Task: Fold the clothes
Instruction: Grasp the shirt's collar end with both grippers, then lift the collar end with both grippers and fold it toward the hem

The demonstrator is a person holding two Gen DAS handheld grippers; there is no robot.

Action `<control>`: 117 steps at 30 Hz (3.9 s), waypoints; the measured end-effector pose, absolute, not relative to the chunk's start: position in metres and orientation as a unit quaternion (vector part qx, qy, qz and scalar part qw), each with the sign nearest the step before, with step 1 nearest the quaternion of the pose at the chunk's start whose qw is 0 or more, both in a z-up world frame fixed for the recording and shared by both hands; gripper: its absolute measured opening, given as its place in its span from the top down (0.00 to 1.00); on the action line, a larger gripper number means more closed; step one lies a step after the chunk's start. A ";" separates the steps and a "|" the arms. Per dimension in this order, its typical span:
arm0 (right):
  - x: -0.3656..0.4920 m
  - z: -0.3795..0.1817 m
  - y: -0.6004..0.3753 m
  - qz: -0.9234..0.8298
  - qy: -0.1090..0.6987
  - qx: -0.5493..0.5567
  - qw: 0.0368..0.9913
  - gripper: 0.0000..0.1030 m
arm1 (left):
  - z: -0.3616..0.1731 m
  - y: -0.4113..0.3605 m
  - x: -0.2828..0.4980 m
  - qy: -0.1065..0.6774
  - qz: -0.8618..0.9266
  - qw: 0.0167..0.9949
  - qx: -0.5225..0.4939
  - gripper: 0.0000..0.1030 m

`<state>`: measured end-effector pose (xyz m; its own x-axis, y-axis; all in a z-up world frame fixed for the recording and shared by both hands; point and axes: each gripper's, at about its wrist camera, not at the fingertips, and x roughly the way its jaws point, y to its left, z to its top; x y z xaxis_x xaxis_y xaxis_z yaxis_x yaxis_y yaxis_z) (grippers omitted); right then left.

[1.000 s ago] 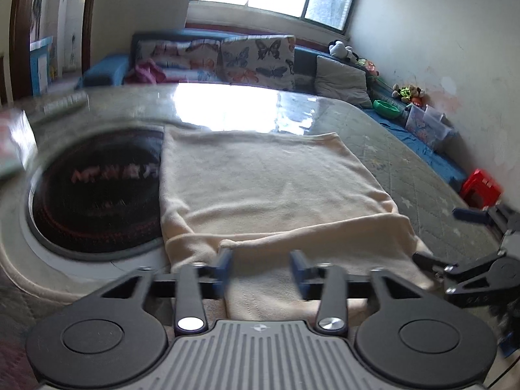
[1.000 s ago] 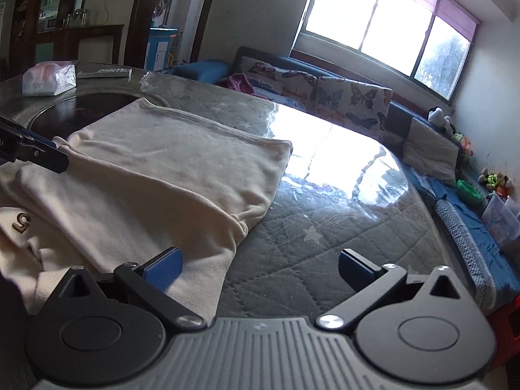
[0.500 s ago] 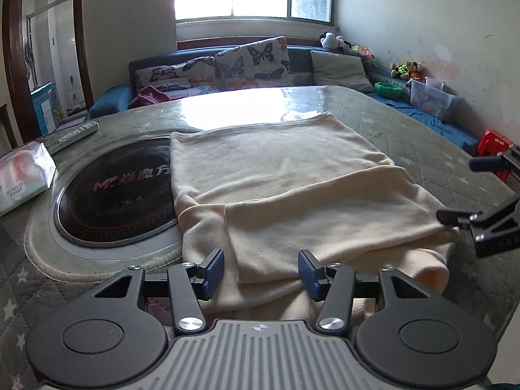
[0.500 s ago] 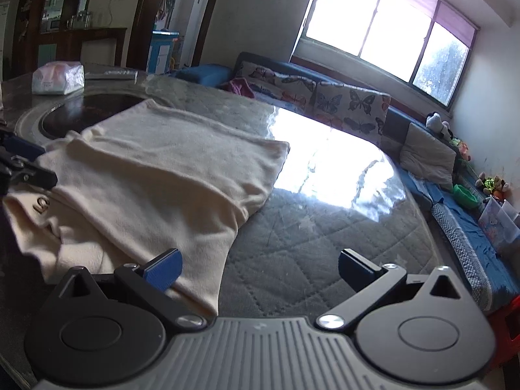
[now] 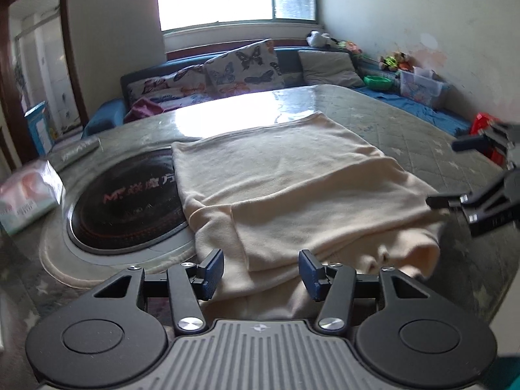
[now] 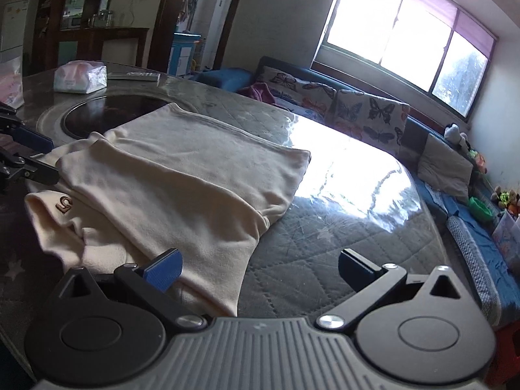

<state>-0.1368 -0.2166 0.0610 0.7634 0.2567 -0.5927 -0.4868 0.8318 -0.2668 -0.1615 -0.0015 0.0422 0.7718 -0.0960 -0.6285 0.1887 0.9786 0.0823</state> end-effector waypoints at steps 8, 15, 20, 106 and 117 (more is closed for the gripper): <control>-0.126 0.062 -0.208 0.198 0.266 -0.203 0.921 0.00 | 0.045 0.016 -0.153 0.331 -0.029 0.943 0.033 0.47; -0.121 0.050 -0.207 0.201 0.286 -0.200 0.915 0.00 | 0.031 0.017 -0.134 0.347 -0.018 0.937 0.033 0.47; -0.126 0.054 -0.210 0.224 0.285 -0.211 0.908 0.00 | 0.040 0.020 -0.146 0.338 -0.040 0.939 0.048 0.47; -0.221 0.149 -0.245 0.462 0.298 -0.119 0.827 0.91 | 0.093 0.001 -0.258 0.263 -0.251 0.922 0.131 0.96; -0.146 0.156 -0.245 0.424 0.307 -0.084 0.848 0.91 | 0.105 0.005 -0.164 0.249 -0.243 0.929 0.128 0.96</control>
